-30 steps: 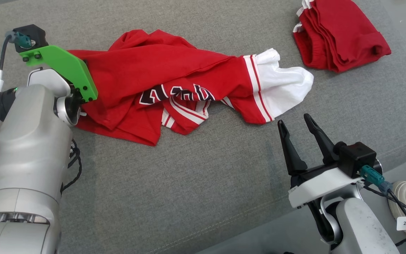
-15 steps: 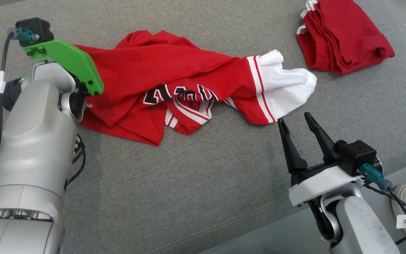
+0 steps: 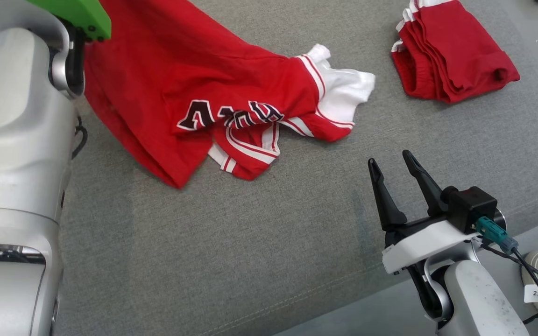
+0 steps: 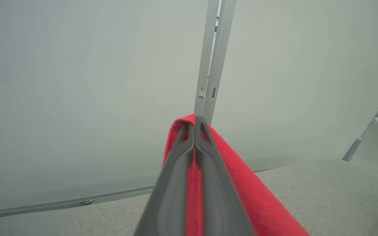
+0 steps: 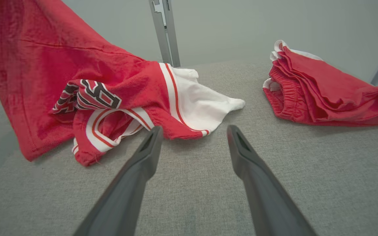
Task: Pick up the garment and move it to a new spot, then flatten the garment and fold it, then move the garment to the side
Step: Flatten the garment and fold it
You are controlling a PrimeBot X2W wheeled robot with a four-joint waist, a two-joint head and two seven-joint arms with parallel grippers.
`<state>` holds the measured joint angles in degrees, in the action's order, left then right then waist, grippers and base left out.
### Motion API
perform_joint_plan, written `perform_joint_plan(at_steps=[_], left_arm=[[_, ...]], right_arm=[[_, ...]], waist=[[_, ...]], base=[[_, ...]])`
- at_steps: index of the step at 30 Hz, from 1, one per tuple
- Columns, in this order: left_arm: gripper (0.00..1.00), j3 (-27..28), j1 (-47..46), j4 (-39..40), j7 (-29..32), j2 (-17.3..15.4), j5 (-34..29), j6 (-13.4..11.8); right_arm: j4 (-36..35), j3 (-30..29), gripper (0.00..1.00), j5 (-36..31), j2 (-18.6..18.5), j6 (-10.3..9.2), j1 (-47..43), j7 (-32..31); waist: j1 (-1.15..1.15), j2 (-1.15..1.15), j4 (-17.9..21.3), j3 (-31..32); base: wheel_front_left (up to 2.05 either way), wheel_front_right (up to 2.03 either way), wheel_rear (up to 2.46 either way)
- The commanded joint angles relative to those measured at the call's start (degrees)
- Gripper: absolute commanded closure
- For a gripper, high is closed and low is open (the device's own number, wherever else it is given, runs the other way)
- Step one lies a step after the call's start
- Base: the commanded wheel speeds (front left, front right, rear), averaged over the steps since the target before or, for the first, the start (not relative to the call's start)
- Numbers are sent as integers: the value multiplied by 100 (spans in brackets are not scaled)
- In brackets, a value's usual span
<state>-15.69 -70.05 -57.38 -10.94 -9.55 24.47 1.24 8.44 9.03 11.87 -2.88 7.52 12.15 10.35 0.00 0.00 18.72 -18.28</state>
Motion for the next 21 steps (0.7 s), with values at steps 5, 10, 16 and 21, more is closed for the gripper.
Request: perform_joint_plan(at_steps=[5, 10, 16, 21], left_arm=[[100, -17, -331, 366, -322, 71, -60, 34], [100, -108, -353, 433, -195, 117, -108, -57], [100, -184, -154, 660, -125, 147, -156, -254], [100, -239, 31, 1276, 23, 118, -210, -515]], right_arm=[[24, 0, 0, -41, -3, -7, -51, -2], [18, -28, 0, -62, -2, -7, -89, -32], [-18, -62, 0, -104, -4, -7, -136, -73], [-76, -189, 0, -180, -4, -7, -245, -147]], waist=[[0, 0, -52, 118], [0, 0, -180, 241], [0, 0, -379, 368], [0, 0, -679, 515]], base=[[0, 0, 0], [0, 0, 0], [0, 0, 0], [0, 0, 0]])
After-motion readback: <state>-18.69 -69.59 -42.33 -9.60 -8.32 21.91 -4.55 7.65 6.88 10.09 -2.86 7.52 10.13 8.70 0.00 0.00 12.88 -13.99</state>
